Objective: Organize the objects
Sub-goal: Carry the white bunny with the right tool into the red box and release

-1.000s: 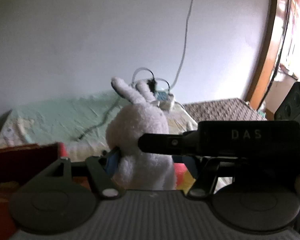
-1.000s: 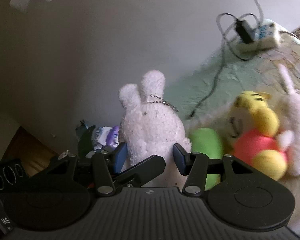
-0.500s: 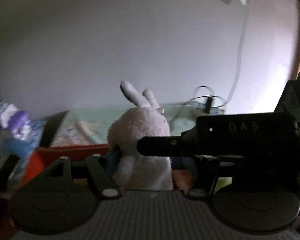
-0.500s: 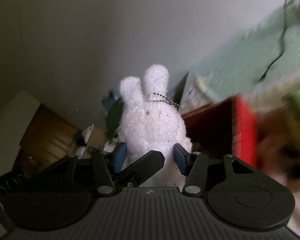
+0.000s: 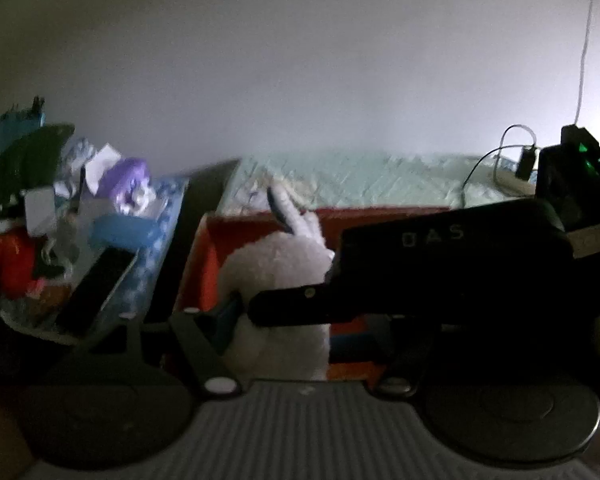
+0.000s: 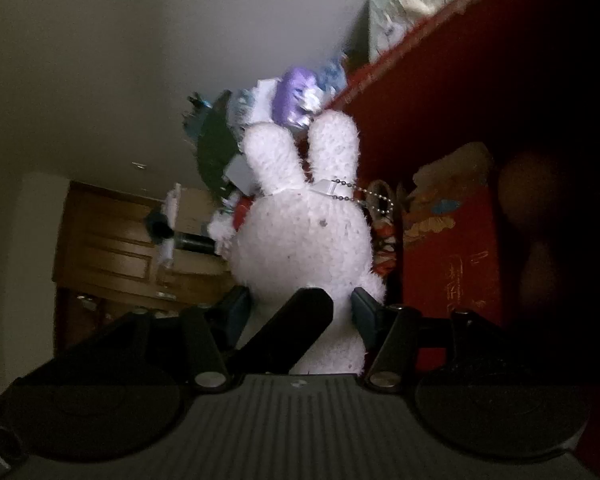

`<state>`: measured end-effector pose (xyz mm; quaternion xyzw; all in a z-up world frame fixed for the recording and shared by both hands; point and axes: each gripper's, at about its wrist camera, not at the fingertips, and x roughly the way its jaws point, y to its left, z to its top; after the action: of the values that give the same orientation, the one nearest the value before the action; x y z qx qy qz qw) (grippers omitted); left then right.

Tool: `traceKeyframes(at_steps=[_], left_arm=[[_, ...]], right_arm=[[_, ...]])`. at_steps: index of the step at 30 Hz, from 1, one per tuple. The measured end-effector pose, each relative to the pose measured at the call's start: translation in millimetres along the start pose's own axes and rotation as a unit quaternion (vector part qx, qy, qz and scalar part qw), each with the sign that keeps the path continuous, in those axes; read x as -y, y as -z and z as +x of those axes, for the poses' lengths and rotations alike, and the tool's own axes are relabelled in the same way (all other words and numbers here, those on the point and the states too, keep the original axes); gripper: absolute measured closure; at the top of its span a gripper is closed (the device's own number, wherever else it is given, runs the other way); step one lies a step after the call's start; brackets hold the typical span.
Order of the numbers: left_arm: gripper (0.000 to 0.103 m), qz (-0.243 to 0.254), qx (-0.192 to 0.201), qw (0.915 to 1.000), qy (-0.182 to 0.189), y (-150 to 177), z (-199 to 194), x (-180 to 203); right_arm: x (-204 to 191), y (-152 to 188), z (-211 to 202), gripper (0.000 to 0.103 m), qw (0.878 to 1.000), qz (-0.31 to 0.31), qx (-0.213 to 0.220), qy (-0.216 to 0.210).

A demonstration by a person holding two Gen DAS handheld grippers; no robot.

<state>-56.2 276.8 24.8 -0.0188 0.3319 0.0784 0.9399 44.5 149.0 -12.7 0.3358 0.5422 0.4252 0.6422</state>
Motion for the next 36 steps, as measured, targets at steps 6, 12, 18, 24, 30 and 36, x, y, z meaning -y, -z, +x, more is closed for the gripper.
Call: traceKeyframes(at_steps=[6,12,18,24,30,36], left_arm=[[0.034,-0.021,-0.037,0.999,0.011,7,20,-20],[0.031,-0.026,-0.048,0.9984,0.011,8,23,-23],[0.029,-0.034,-0.061,0.9975,0.013,4,28,-31],[0.016,-0.024,-0.044,0.9987,0.001,-3,10,-29],[0.016,-0.027,-0.02,0.9989,-0.033,-16,-11,-30],[0.018,-0.043,0.002,0.999,0.012,-36,-31,-14]], right_arm=[[6,-5,20,0.039,0.999,0.009,-0.014,0.035],[8,-8,7,0.032,1.0,0.01,-0.006,0.028],[13,-9,3,0.037,1.0,0.007,0.006,0.02],[3,-6,-13,0.037,0.999,-0.037,0.03,0.011],[-8,0,-47,0.037,0.993,-0.09,0.078,-0.011],[-5,10,-96,0.039,0.984,-0.117,0.138,-0.001]])
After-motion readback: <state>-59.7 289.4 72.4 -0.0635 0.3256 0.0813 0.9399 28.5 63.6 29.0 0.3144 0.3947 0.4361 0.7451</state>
